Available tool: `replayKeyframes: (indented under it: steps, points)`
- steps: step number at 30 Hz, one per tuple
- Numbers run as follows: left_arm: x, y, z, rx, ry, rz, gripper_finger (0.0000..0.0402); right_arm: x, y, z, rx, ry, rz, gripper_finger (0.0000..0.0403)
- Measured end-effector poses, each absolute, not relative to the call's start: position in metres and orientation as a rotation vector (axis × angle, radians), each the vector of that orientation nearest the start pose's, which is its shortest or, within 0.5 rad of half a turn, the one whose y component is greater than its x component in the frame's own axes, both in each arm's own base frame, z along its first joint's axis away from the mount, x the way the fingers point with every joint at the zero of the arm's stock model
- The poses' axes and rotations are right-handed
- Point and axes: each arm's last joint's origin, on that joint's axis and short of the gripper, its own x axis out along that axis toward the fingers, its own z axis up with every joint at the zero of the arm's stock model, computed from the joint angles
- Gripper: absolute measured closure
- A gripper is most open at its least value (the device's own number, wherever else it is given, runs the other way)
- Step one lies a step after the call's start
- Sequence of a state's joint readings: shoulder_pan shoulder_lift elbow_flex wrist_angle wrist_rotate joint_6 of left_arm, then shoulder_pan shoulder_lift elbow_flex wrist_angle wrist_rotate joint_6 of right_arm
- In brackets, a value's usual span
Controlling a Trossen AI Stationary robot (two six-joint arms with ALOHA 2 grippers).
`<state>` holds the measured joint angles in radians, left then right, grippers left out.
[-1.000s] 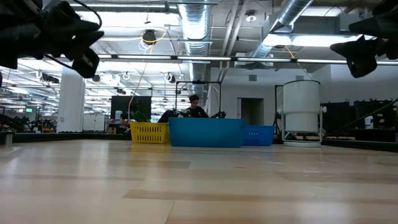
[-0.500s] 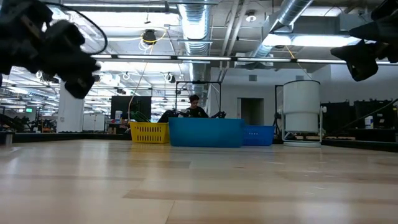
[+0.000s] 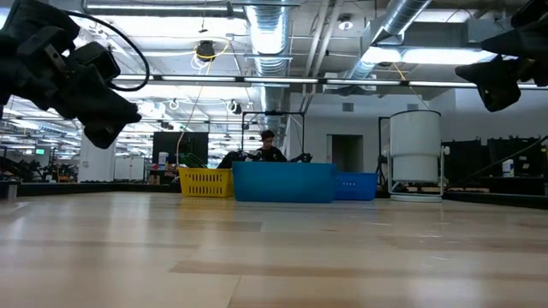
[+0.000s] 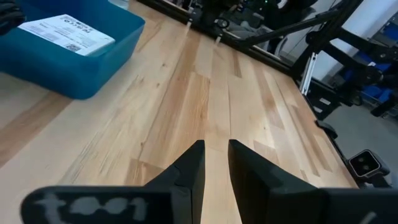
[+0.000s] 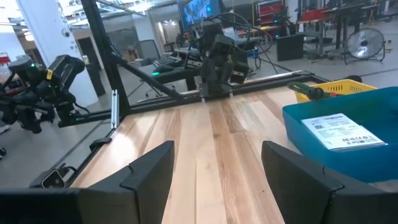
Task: Pick and place items into bin
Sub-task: Return to Home Position
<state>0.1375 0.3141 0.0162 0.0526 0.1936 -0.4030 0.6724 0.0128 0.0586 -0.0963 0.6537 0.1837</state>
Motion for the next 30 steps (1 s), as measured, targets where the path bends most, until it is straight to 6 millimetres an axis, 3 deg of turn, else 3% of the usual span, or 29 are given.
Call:
replayKeyframes:
  steps: [14, 25, 30]
  points:
    - [0.113, 0.01, 0.148, -0.44, 0.245, -0.008, 0.0343, 0.08, 0.041, 0.173, 0.152, 0.042, 0.015, 0.0168]
    - [0.097, 0.01, 0.172, -0.397, -0.051, 0.001, 0.0343, 0.08, 0.041, 0.173, 0.153, 0.042, 0.015, 0.0168]
    - [0.097, 0.01, 0.174, -0.395, -0.068, -0.003, 0.0343, 0.08, 0.041, 0.173, 0.153, 0.042, 0.015, 0.0168]
